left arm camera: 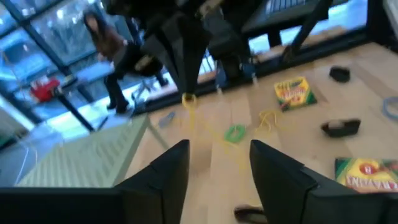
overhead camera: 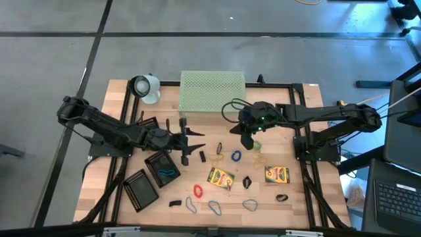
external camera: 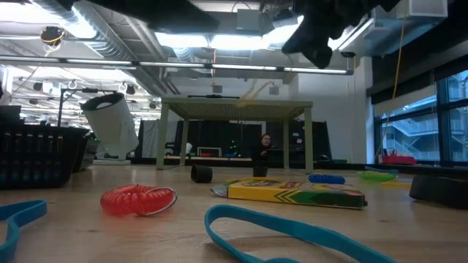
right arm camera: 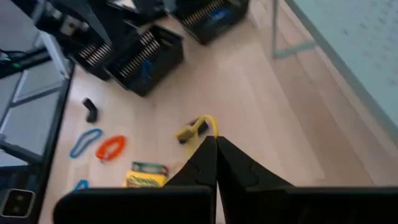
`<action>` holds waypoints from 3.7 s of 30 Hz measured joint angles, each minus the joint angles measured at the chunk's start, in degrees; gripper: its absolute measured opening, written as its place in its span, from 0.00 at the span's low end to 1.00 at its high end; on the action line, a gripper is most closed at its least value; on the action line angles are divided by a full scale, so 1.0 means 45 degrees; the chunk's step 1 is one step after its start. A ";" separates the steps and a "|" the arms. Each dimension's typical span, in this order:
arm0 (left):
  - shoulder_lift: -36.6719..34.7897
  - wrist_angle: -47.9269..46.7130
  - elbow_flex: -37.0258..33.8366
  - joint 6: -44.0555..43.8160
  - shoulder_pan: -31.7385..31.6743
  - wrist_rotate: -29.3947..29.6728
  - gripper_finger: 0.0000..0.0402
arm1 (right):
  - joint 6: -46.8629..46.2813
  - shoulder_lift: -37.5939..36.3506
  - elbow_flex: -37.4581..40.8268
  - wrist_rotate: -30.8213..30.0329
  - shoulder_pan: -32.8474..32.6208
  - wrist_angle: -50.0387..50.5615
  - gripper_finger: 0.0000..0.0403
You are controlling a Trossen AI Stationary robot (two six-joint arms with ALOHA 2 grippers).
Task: Pick & Place Office Desk Supplies
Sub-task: Put the yellow rubber band into the middle black bin
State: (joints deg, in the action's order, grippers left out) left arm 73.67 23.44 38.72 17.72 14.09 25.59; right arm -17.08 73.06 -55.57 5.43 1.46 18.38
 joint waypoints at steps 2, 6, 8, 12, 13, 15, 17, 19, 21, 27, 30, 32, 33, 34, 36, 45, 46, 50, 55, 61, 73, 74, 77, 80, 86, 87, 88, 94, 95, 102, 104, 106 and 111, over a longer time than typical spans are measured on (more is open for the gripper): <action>0.0244 0.1002 0.0000 0.0126 -0.0110 -0.0054 0.45 | 0.0096 0.0000 0.0000 -0.0047 -0.0205 -0.0429 0.00; 0.0849 0.2781 0.0000 0.0092 -0.0433 -0.0363 0.48 | 0.0772 0.0000 -0.0005 -0.0348 -0.0600 -0.1584 0.00; 0.1197 0.3501 0.0000 -0.0153 -0.0606 -0.1131 0.48 | 0.1114 0.0000 -0.0010 -0.0404 -0.0766 -0.2158 0.00; 0.1869 0.4856 0.0000 -0.0537 -0.0915 -0.2275 0.47 | 0.1881 0.0000 -0.0010 -0.0441 -0.1033 -0.3426 0.01; 0.2032 0.5233 0.0000 -0.0567 -0.0982 -0.2329 0.47 | 0.2101 0.0000 -0.0010 -0.0441 -0.1085 -0.3673 0.01; 0.2289 0.5774 0.0000 -0.0564 -0.1083 -0.2311 0.47 | 0.2463 0.0000 -0.0010 -0.0442 -0.1156 -0.4039 0.01; 0.2486 0.6322 0.0000 -0.0569 -0.1201 -0.2298 0.48 | 0.2682 0.0000 -0.0010 -0.0443 -0.1194 -0.4274 0.01; 0.2546 0.6527 0.0000 -0.0569 -0.1300 -0.2296 0.48 | 0.2824 0.0000 -0.0015 -0.0437 -0.1192 -0.4370 0.01; 0.2560 0.6517 0.0016 -0.0569 -0.1401 -0.2288 0.48 | 0.2944 0.0000 -0.0015 -0.0446 -0.1187 -0.4379 0.01; 0.2560 0.6562 0.0029 -0.0701 -0.1604 -0.2309 0.44 | 0.3373 0.0000 -0.0015 -0.0441 -0.1187 -0.4582 0.01; 0.2560 0.6562 0.0029 -0.1147 -0.1752 -0.2679 0.42 | 0.3665 0.0002 -0.0015 -0.0444 -0.1187 -0.4899 0.01; 0.2560 0.6562 0.0029 -0.1436 -0.1844 -0.3128 0.41 | 0.3906 0.0003 -0.0015 -0.0442 -0.1187 -0.5113 0.01; 0.2560 0.6557 0.0029 -0.1515 -0.1876 -0.3363 0.40 | 0.3968 0.0000 -0.0015 -0.0441 -0.1187 -0.5190 0.01; 0.2560 0.6562 0.0034 -0.1583 -0.1915 -0.3567 0.40 | 0.3997 0.0005 -0.0015 -0.0441 -0.1187 -0.5238 0.01; 0.2560 0.6561 0.0034 -0.1666 -0.1930 -0.3916 0.40 | 0.4002 0.0005 -0.0015 -0.0441 -0.1187 -0.5286 0.01; 0.2560 0.6557 0.0046 -0.1516 -0.1920 -0.3920 0.20 | 0.3988 0.0005 -0.0015 -0.0441 -0.1187 -0.5283 0.01; 0.2560 0.6556 0.0049 -0.1351 -0.1920 -0.3920 0.14 | 0.3984 0.0005 -0.0015 -0.0441 -0.1187 -0.5283 0.01; 0.2560 0.6513 0.0049 -0.0828 -0.1920 -0.3900 0.02 | 0.3944 0.0005 -0.0015 -0.0441 -0.1187 -0.5278 0.01; 0.2560 0.6513 0.0049 -0.0792 -0.1920 -0.3553 0.01 | 0.3940 0.0005 -0.0015 -0.0441 -0.1187 -0.5269 0.01; 0.2560 0.6509 0.0049 -0.0768 -0.1920 -0.3464 0.01 | 0.3793 0.0010 -0.0015 -0.0441 -0.1187 -0.5185 0.02; 0.2560 0.6499 0.0049 -0.0768 -0.1906 -0.3464 0.00 | 0.3254 0.0010 -0.0015 -0.0441 -0.1182 -0.4884 0.36; 0.2560 0.6499 0.0049 -0.0768 -0.1906 -0.3464 0.00 | 0.3235 0.0010 -0.0015 -0.0446 -0.1182 -0.4766 0.38; 0.2386 0.6158 0.0049 -0.0773 -0.1845 -0.3455 0.00 | 0.3230 0.0010 -0.0015 -0.0456 -0.1182 -0.4317 0.45; 0.1862 0.4952 0.0053 -0.0896 -0.1539 -0.3042 0.00 | 0.3230 0.0010 -0.0015 -0.1017 -0.1182 -0.3721 0.49; -0.0278 0.0162 0.0053 -0.2006 -0.0254 -0.0686 0.00 | 0.3235 0.0010 -0.0015 -0.2592 -0.1182 -0.2883 0.49; -0.0716 -0.0802 0.0053 -0.2454 0.0018 -0.0246 0.00 | 0.3237 0.0010 -0.0015 -0.2729 -0.1182 -0.2825 0.49; -0.1134 -0.1685 0.0053 -0.2961 0.0277 0.0157 0.00 | 0.3258 0.0010 -0.0015 -0.2782 -0.1181 -0.2781 0.49; -0.3700 -0.6368 0.0053 -0.6801 0.1688 0.1188 0.00 | 0.3268 0.0010 -0.0015 -0.2782 -0.1182 -0.2475 0.48; -0.4079 -0.7105 0.0053 -0.7398 0.1896 0.0912 0.00 | 0.3233 0.0010 -0.0015 -0.2782 -0.1182 -0.2353 0.48; -0.5449 -1.1577 0.0053 -1.0632 0.3208 -0.1330 0.00 | 0.3085 0.0010 -0.0015 -0.2782 -0.1182 -0.1450 0.48; -0.5479 -1.2548 0.0053 -1.1145 0.3526 -0.1486 0.00 | 0.2756 0.0010 -0.0015 -0.2782 -0.1182 -0.1421 0.48; -0.5479 -1.3375 0.0053 -1.1322 0.3805 -0.1865 0.00 | 0.2591 0.0010 -0.0015 -0.2782 -0.1182 -0.1421 0.48; -0.5445 -1.4428 0.0019 -1.1279 0.4328 -0.2450 0.00 | 0.2565 0.0010 -0.0015 -0.2782 -0.1182 -0.1440 0.48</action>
State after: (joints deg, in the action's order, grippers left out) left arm 49.17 -41.48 38.81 -33.04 33.57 14.56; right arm -5.54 73.10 -55.64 -7.09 -3.86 11.90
